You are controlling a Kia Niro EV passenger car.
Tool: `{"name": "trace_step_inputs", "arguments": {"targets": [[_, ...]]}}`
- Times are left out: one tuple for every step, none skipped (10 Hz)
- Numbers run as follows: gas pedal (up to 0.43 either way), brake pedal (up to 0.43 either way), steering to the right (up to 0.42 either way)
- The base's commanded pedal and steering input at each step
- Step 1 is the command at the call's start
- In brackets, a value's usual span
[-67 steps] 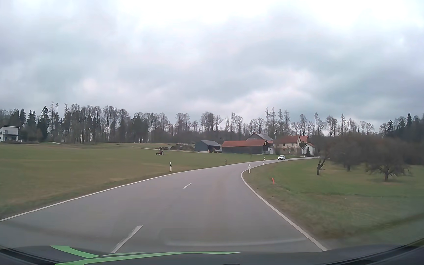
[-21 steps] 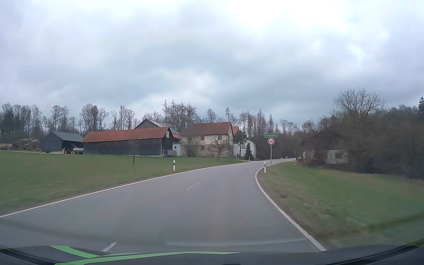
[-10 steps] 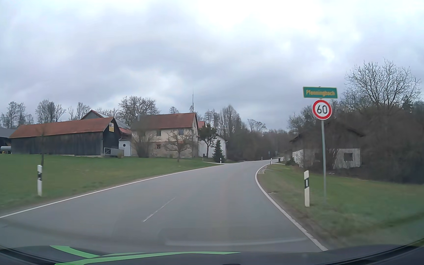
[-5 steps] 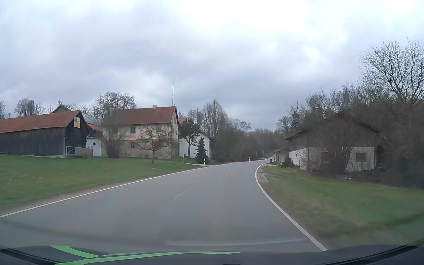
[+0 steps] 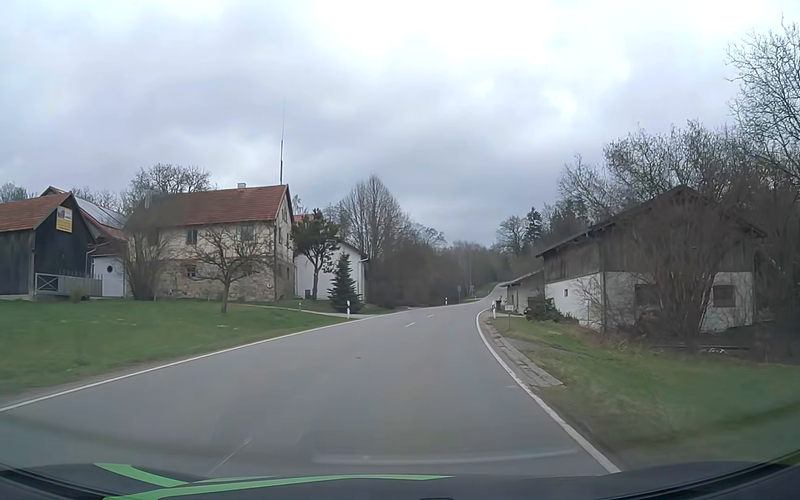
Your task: Follow the waypoints while adhering to traffic rules and regulations
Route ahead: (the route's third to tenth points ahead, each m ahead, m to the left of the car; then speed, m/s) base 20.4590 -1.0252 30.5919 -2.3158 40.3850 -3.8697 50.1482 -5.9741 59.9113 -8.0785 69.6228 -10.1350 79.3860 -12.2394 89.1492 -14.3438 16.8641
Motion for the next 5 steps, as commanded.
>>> {"name": "trace_step_inputs", "arguments": {"targets": [[0.169, 0.0, 0.029], [0.169, 0.0, 0.029], [0.157, 0.0, 0.029], [0.157, 0.0, 0.028], [0.157, 0.0, 0.028]]}}
